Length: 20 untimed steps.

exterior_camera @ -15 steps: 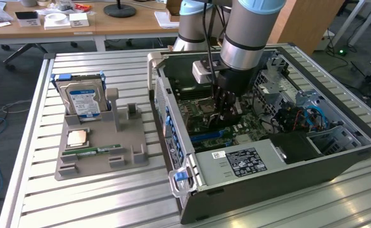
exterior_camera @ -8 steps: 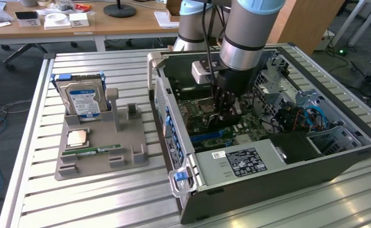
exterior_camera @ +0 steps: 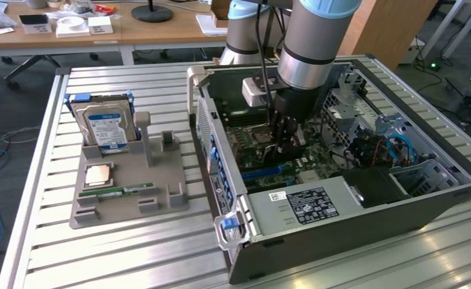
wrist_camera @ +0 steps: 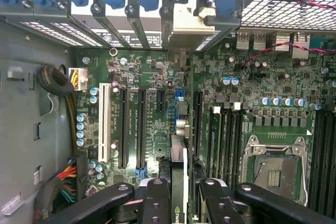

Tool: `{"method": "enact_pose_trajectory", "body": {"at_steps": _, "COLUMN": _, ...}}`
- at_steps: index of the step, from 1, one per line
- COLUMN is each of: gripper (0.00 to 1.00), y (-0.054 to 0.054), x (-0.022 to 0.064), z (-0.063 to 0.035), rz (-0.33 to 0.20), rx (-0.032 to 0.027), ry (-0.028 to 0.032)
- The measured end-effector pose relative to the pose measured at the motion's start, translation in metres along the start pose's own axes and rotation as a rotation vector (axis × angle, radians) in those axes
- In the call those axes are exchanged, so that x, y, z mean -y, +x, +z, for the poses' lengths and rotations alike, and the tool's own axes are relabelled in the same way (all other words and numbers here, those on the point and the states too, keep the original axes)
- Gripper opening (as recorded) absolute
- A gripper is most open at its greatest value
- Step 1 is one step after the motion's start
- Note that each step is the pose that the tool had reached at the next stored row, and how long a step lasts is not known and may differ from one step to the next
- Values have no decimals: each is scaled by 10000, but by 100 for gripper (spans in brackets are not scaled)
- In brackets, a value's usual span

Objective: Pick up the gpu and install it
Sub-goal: 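Insert the gpu into the slot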

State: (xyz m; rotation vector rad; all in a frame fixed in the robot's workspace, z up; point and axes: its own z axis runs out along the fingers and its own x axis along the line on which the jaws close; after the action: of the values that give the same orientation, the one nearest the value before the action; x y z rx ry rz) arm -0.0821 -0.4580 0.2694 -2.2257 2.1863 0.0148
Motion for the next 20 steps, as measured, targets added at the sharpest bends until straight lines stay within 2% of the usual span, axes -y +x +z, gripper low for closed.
{"method": "enact_pose_trajectory", "body": {"at_steps": 10, "gripper": 26, "y": 3, "x": -11, "z": 2, "rz": 1, "rx": -7, "ry": -1}}
{"method": "enact_pose_trajectory", "body": {"at_steps": 20, "gripper": 26, "y": 5, "x": -16, "z": 46, "rz": 1, "rx": -29, "ry": -2}}
